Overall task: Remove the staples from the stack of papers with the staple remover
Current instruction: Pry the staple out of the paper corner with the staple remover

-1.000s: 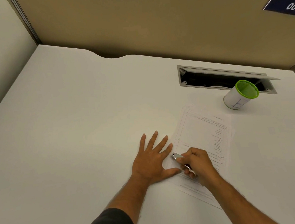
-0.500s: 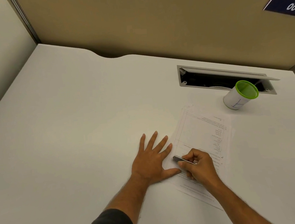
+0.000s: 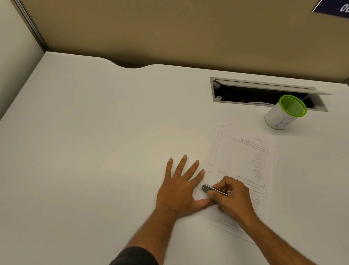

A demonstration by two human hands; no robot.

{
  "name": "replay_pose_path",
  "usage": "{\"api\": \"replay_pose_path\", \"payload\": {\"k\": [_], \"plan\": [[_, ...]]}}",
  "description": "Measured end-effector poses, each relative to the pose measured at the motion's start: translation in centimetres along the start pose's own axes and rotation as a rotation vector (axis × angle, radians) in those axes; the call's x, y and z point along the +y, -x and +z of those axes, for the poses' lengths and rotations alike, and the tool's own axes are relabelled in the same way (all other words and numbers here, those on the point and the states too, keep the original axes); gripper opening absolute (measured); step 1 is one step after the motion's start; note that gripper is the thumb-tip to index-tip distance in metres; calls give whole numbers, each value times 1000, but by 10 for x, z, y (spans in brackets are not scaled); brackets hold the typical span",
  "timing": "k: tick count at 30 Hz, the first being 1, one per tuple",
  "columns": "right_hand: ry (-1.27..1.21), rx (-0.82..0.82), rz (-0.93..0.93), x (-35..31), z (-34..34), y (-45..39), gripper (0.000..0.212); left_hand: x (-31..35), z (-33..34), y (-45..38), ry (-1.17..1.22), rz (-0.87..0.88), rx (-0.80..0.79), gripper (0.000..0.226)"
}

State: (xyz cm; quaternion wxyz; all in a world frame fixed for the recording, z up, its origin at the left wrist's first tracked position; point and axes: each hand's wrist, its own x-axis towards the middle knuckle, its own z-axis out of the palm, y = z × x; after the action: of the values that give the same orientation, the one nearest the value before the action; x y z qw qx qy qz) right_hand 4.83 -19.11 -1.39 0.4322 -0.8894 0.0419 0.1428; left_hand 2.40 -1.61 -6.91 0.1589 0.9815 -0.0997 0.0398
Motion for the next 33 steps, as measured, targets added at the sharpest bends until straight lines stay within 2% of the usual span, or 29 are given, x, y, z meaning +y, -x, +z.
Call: {"api": "replay_pose_path", "payload": {"k": [8, 14, 20, 25, 27, 30, 31, 33], "plan": [[-121, -53, 144, -8, -4, -7, 18, 0, 0, 1, 2, 3, -7, 91], [-293, -137, 371, -18, -7, -14, 14, -2, 1, 0, -16, 0, -38, 92], [-321, -209, 465, -24, -11, -20, 11, -2, 1, 1, -14, -4, -42, 91], [-423, -180, 313, -9, -18, -12, 14, -1, 1, 1, -19, -2, -44, 89], [-374, -115, 172, -4, -22, -10, 15, -1, 1, 1, -23, -6, -54, 90], [2, 31, -192, 12, -32, -8, 14, -1, -1, 2, -32, -7, -64, 89], [143, 27, -295, 20, -35, -7, 22, -1, -1, 3, -28, -6, -64, 88], [409, -40, -407, 40, -38, -3, 54, -2, -3, 3, -8, -9, -66, 85]]}}
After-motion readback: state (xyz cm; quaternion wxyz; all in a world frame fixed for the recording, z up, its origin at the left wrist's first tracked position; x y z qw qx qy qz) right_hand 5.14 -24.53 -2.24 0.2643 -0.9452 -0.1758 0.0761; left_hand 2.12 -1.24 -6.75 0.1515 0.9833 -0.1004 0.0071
